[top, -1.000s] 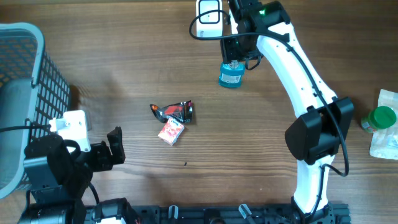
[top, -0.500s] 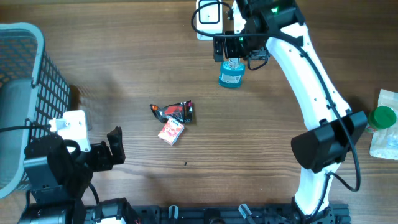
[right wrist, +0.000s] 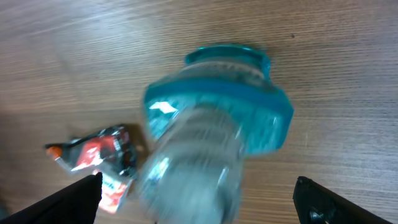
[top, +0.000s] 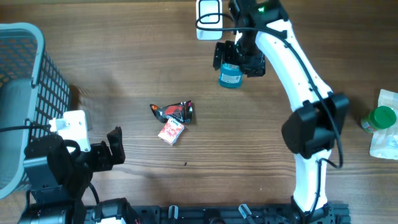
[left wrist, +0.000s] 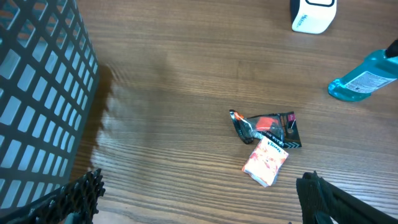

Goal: Scan the item barcode
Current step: 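Hold the bottle's label in front of the white scanner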

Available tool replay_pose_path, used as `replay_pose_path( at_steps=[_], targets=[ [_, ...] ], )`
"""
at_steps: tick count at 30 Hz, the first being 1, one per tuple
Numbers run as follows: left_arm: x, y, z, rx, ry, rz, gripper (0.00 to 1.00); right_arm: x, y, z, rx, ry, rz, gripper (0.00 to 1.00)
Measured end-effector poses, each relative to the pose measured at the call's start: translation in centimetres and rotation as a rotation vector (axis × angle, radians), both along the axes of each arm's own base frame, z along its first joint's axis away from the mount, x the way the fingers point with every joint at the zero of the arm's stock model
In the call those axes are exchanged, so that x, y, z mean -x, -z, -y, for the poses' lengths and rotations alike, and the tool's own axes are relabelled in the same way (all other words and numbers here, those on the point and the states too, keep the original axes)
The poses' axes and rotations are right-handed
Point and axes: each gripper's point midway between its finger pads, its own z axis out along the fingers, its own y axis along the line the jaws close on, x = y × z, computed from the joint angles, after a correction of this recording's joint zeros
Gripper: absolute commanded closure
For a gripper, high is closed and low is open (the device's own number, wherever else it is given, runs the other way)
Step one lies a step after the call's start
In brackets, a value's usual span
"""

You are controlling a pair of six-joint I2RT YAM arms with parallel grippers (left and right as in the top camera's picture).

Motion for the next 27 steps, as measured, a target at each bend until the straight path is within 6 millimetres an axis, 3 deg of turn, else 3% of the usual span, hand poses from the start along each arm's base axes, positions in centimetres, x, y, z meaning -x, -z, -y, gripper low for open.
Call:
replay_pose_path(
  at_steps=[10,13,15,21,27],
  targets=[
    [0.0,0.0,0.0,0.000,0.000,0.000,0.00,-0.9,1.2,1.3,0.088,-0.019,0.023,0.00],
    [0.0,0.0,0.0,0.000,0.000,0.000,0.00,-0.9,3.3,1.3,0.104,-0.047,-0.018,0.00],
    [0.0,0.0,0.0,0.000,0.000,-0.002,0.00,-1.3,3.5,1.2,0.103,-0.059,-0.011,0.01],
    [0.0,0.0,0.0,0.000,0.000,0.000,0.00,-1.8,3.6,0.9,0.096,-0.091,0.011,0.28],
    [0.0,0.0,0.0,0.000,0.000,0.000,0.00,-1.9,3.6,0.9,0.095,-0.096,0.018,0.37]
  ],
)
